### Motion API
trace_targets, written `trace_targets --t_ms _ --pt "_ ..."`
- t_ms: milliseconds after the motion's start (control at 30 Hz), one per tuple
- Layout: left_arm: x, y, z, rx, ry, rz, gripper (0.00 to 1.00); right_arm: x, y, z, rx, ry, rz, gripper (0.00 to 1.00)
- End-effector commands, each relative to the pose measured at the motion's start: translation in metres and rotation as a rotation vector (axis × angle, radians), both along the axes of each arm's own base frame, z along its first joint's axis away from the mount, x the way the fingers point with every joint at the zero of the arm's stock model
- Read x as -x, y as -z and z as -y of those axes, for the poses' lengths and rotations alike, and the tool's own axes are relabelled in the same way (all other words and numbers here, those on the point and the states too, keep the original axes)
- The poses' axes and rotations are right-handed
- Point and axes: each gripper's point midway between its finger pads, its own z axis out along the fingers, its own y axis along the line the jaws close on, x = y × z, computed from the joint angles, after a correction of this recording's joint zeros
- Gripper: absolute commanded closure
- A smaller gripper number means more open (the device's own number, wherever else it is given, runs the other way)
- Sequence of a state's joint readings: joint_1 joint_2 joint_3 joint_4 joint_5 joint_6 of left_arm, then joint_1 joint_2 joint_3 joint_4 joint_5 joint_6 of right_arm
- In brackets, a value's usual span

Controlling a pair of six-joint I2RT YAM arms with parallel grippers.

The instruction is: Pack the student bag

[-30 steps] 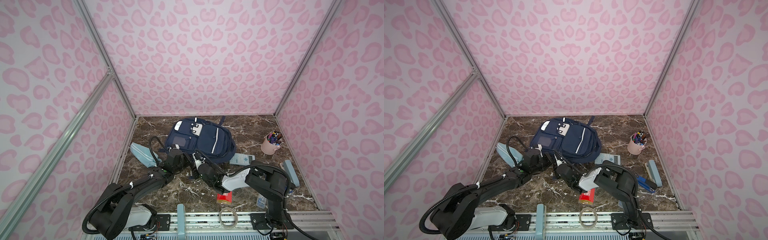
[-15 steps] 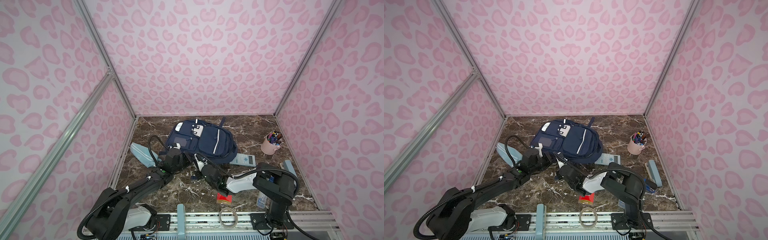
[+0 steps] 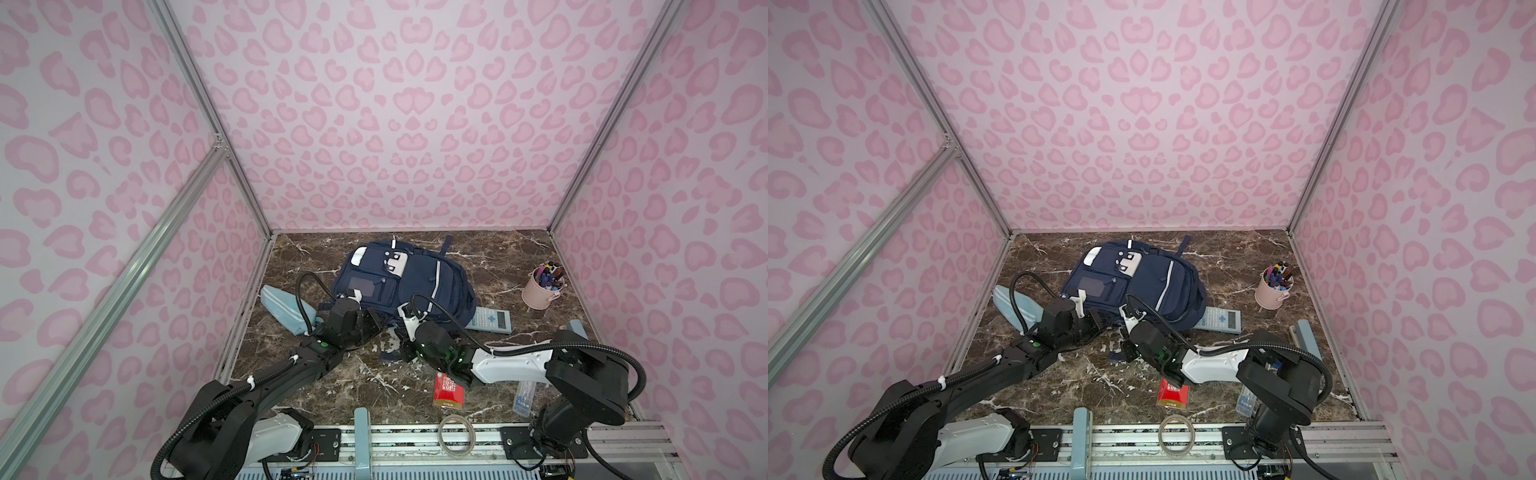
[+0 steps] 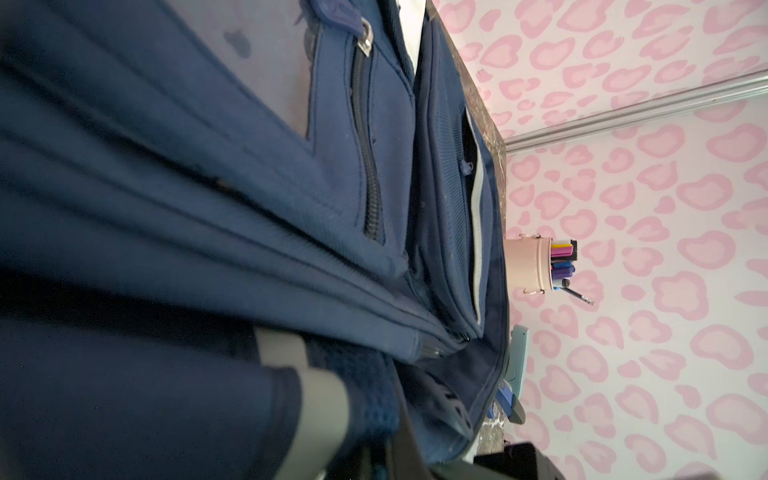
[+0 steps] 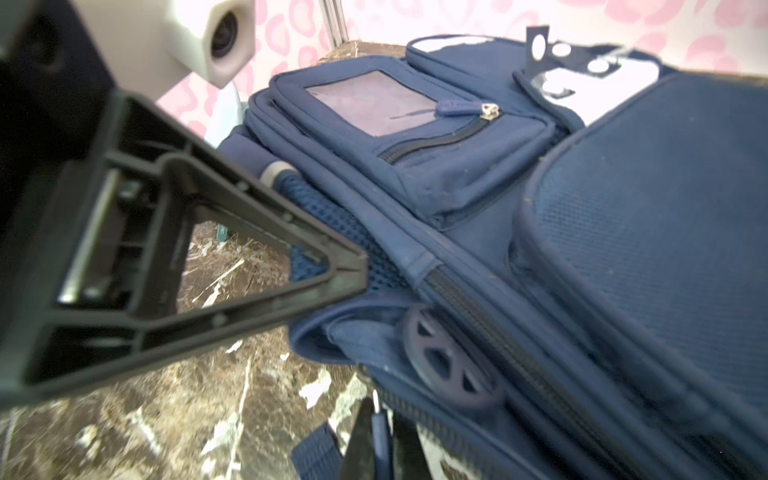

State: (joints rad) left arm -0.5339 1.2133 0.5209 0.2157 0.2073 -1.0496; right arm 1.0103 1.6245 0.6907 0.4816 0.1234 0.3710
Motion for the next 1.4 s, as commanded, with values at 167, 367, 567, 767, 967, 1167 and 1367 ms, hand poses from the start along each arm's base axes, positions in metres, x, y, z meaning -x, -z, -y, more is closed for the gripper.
trace_targets --t_ms 167,367,567,767,967,1167,1367 --pt "-0.017 0.008 -0.024 -0.078 -0.128 0.043 0.97 -0.002 0.036 0.054 0.111 0.123 -0.143 1.0" --pt "-0.019 0.01 -0.033 -0.116 -0.147 0.047 0.97 -0.015 0.038 0.099 0.151 0.226 -0.192 1.0" --pt "-0.027 0.011 -0.05 -0.153 -0.176 0.059 0.97 -0.03 0.041 0.153 0.105 0.38 -0.257 1.0" --pt "-0.054 0.015 -0.075 -0.28 -0.205 0.058 0.95 -0.016 0.033 0.131 0.113 0.306 -0.27 1.0" --pt "-0.074 -0.004 -0.093 -0.38 -0.221 0.093 0.31 0.02 0.02 0.048 0.099 0.091 -0.26 1.0" --pt "-0.024 -0.003 -0.097 -0.242 -0.243 0.048 0.15 0.032 0.011 -0.025 -0.023 -0.053 -0.291 1.0" --pt "0.029 0.013 -0.055 0.026 -0.173 -0.008 0.22 0.043 0.01 -0.052 -0.05 -0.107 -0.28 1.0"
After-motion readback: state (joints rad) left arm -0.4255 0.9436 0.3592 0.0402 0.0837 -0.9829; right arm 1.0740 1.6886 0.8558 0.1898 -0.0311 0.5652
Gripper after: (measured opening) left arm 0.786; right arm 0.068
